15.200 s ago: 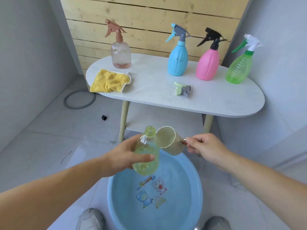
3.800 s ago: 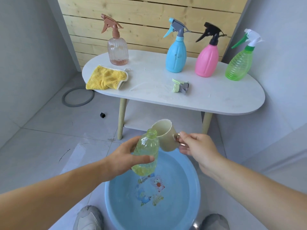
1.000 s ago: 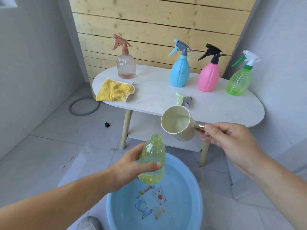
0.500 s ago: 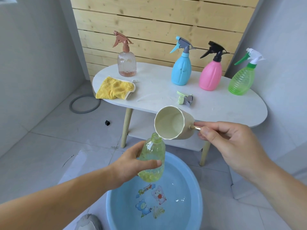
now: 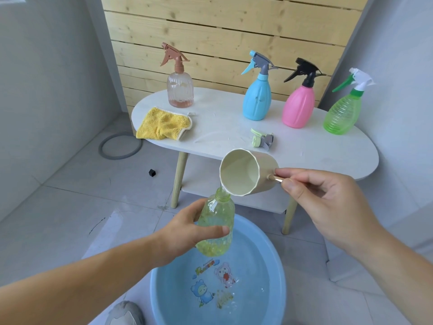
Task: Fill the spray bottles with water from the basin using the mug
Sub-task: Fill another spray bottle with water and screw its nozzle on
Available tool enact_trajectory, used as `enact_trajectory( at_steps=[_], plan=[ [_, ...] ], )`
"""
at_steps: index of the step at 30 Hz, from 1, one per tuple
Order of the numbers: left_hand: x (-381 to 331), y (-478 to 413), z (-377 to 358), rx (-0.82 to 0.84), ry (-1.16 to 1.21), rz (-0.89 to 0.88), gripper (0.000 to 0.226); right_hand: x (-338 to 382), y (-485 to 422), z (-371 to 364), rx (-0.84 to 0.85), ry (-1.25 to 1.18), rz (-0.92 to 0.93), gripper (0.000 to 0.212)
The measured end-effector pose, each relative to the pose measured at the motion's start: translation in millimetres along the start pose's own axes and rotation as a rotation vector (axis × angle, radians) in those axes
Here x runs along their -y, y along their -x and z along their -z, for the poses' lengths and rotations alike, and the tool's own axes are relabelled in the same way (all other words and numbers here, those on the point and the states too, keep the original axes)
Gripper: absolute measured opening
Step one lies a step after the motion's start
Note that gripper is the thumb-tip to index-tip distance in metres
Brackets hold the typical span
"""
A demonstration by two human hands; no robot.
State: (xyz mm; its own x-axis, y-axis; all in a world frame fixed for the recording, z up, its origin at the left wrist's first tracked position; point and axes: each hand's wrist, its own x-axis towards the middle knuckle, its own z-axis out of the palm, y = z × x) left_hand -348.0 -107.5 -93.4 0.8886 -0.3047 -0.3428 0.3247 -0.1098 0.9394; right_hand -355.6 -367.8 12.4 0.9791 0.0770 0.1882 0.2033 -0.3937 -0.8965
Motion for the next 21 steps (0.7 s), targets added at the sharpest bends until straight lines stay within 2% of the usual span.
enact_trajectory(
  at_steps=[21],
  plan=[
    [6.2,-4.6,0.9,0.003,-0.008,0.007,0.064,0.0,-0.5,-0.2,-0.014,0.029,0.079,0.011]
  ],
)
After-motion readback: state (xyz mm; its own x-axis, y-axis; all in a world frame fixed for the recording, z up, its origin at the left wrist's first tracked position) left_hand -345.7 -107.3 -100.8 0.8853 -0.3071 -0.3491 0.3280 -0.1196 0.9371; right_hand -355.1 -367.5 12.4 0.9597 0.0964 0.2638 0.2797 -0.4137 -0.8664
